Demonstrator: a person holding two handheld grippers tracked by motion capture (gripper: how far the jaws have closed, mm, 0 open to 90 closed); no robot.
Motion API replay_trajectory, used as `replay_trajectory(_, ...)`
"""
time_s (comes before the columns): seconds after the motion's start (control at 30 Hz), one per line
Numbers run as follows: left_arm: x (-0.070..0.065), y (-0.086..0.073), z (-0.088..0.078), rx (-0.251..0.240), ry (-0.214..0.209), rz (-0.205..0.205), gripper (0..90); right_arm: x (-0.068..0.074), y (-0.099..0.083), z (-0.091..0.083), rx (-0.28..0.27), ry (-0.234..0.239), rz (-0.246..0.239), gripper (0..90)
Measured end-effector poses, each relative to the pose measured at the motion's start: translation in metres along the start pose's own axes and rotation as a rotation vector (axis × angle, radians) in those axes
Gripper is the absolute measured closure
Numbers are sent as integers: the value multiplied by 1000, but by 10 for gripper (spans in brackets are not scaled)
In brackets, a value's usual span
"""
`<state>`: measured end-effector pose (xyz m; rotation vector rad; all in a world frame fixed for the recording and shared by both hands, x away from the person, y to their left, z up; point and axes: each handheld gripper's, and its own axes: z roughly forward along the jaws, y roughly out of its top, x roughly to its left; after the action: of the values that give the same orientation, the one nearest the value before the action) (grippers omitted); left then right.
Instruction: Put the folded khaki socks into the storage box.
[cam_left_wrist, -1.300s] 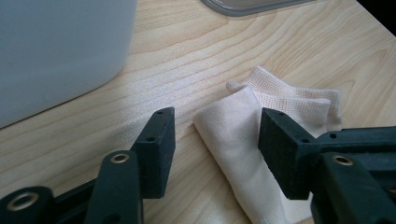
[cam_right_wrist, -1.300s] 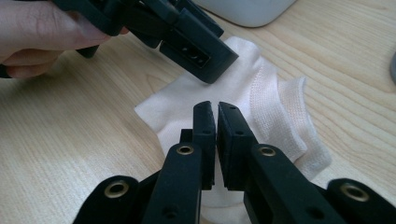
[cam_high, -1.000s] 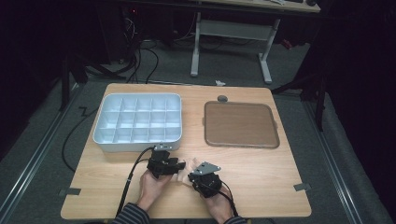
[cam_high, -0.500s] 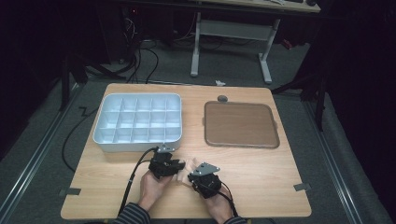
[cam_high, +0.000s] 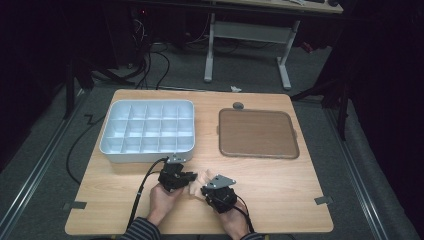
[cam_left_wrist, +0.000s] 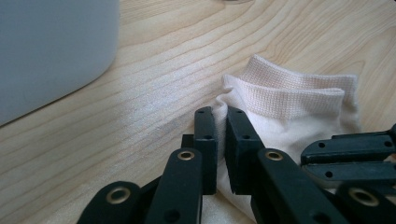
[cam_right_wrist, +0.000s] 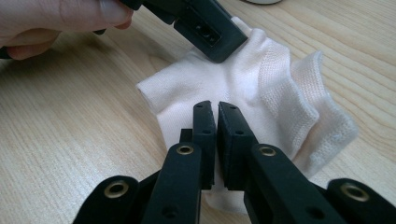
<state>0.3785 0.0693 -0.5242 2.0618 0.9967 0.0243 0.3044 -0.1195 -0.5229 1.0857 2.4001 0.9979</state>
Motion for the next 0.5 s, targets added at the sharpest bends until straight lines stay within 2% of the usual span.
replay_trajectory(0.2,-2,1,-9,-26,-16,3,850,2,0,0,-1,10,2,858)
replay_trajectory(0.33,-4,2,-16,-40,-24,5,851,7,2,1,9,18,-17,860)
replay_trajectory(0.5,-6,1,-21,-37,-22,17,852,8,2,1,1,55,-9,860)
